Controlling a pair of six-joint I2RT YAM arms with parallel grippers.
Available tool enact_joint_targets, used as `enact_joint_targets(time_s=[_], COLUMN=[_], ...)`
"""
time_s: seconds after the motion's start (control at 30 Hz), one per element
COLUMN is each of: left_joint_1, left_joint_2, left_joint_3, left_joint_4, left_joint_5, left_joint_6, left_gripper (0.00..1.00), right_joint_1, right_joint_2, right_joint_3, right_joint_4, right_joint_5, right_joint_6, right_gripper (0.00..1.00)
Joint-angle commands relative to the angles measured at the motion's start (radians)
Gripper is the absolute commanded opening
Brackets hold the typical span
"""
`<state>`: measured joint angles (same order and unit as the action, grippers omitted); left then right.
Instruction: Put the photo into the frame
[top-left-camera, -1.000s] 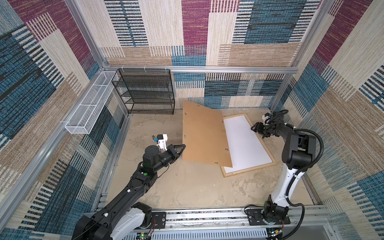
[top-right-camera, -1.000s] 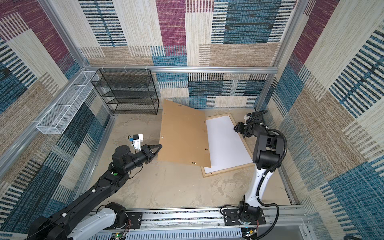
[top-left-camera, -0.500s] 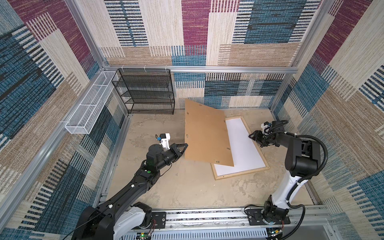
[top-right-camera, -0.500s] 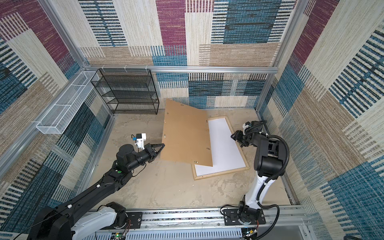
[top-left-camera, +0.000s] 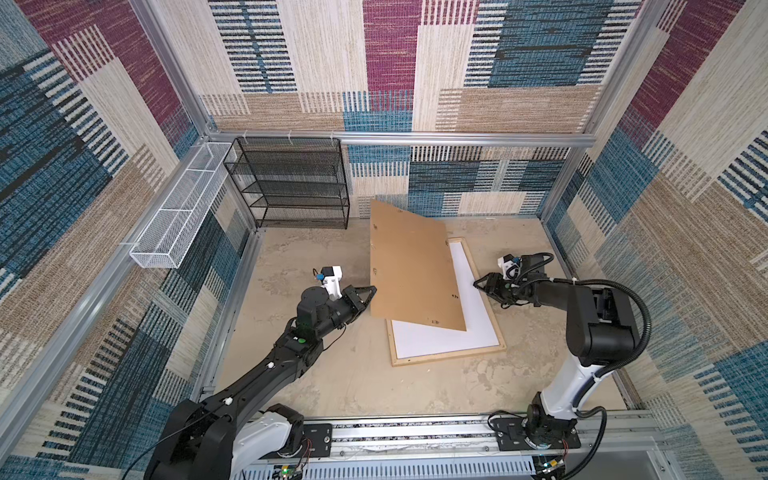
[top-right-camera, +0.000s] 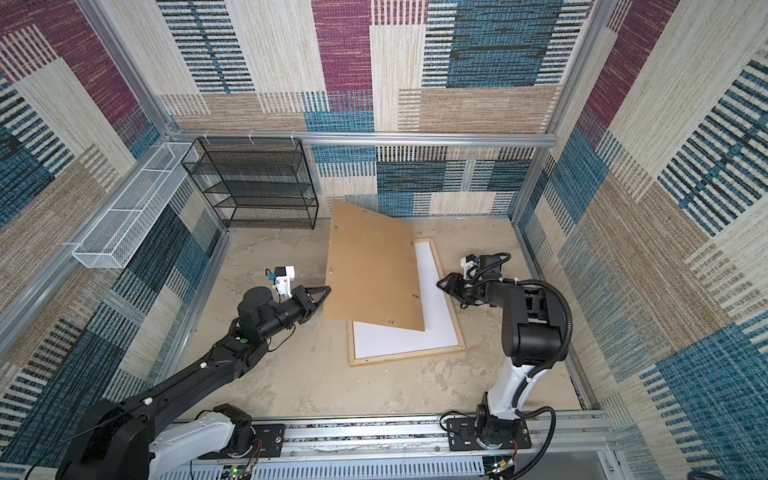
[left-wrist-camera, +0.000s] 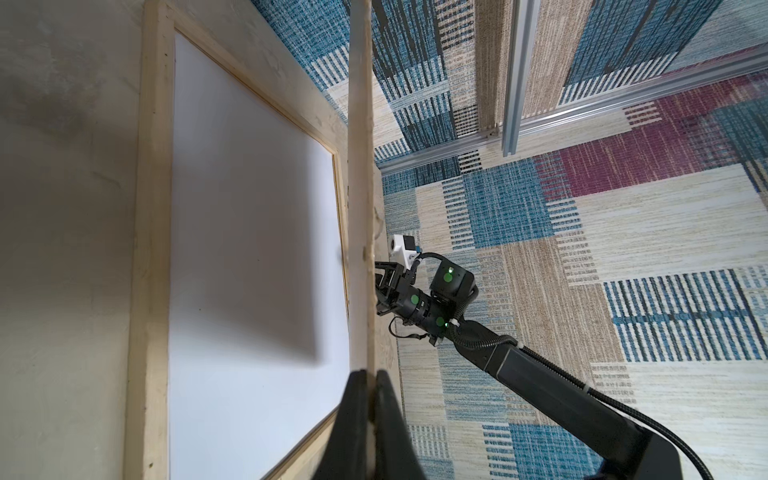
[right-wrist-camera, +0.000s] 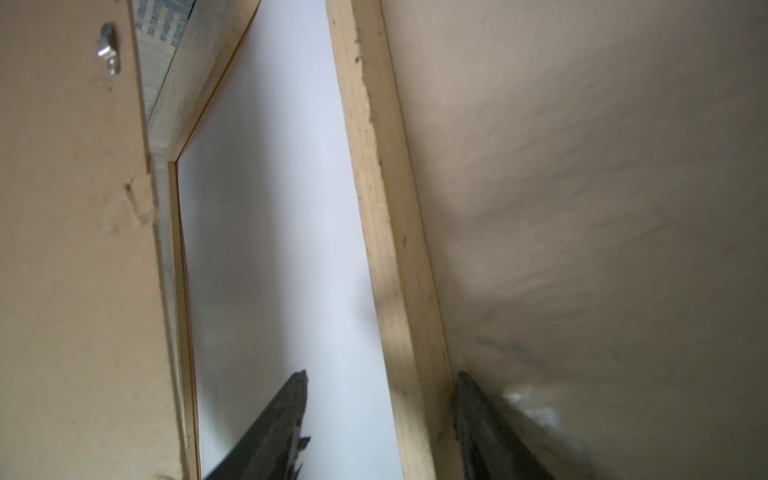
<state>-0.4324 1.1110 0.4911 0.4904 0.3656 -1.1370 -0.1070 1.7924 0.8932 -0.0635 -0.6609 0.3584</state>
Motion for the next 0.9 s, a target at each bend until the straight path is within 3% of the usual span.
enact_joint_targets(time_s=[0.0, 0.2, 0.5, 0.87], left_joint_1=[-0.001, -0.028, -0.125, -0.183], left_joint_2=[0.004, -0.038, -0.222, -0.240], left_joint_3=[-0.028, -0.092, -0.169, -0.198], left_joint_4=[0.163, 0.164, 0.015, 0.001], left_joint_5=[-0.007, -0.068, -0.285, -0.362], left_joint_6=[-0.002, -0.018, -0.024, -0.102], left_gripper=[0.00, 0.00, 0.00, 0.00], right_joint_1=[0.021, 0.024, 0.033, 0.047], right_joint_2=[-0.031, -0.055, -0.047, -0.041], right_joint_3=[-0.022, -0.023, -0.065, -0.076], right_joint_4=[0.059, 0.055, 0.094, 0.117], right_joint_5=[-0.030, -0.022, -0.009, -0.002], right_joint_6=[0.042, 0.046, 0.059, 0.073], right_gripper=[0.58, 0.58, 0.58, 0.58])
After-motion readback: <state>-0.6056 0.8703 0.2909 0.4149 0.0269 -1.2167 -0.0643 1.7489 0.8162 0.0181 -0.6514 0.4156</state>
